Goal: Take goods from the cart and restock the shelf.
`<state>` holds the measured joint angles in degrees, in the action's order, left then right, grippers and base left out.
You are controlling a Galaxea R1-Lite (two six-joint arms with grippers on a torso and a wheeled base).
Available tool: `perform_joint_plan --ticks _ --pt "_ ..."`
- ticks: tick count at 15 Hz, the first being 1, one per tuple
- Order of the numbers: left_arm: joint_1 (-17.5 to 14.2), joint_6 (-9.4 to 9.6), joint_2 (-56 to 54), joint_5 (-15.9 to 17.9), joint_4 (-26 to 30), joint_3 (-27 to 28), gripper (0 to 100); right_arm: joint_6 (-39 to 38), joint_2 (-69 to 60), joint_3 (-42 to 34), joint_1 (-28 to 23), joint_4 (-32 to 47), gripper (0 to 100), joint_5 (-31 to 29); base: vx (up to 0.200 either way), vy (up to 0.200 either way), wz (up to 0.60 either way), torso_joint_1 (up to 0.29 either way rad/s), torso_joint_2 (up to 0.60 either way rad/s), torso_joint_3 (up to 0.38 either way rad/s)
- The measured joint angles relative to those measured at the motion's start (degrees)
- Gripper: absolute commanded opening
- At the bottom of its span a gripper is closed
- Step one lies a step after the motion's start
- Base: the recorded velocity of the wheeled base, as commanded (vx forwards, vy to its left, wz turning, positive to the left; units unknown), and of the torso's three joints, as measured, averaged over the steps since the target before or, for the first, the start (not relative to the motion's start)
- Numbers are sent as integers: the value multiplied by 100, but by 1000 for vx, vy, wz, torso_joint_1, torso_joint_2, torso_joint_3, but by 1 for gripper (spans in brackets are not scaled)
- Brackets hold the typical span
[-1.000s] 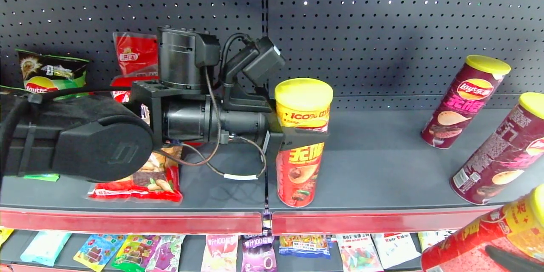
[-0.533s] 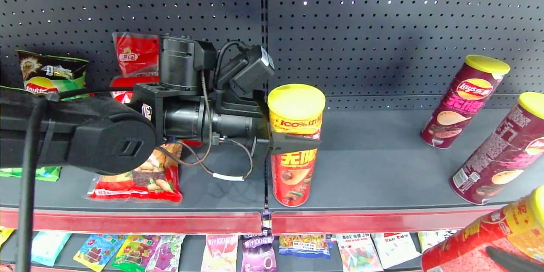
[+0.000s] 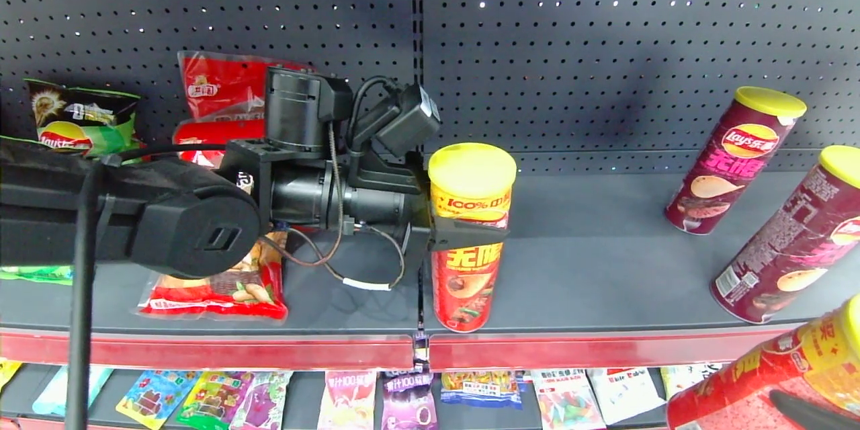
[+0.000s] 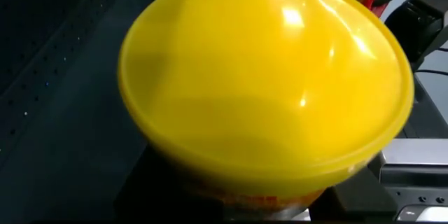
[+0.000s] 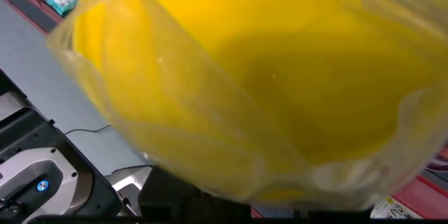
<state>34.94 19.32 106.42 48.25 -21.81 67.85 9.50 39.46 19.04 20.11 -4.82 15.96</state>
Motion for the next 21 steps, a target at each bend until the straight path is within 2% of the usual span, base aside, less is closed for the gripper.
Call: perform_joint_plan --ticks 13,14,21 --pt "-79 -2 72 20 -49 -165 0 7 -74 59 0 2 0 11 0 0 0 0 0 0" --pt "-74 -2 82 17 -49 -179 100 7 -55 88 6 -2 0 22 0 0 0 0 0 0" --pt "-82 -20 171 -30 -299 -278 100 13 404 549 46 -43 0 44 0 0 0 0 0 0"
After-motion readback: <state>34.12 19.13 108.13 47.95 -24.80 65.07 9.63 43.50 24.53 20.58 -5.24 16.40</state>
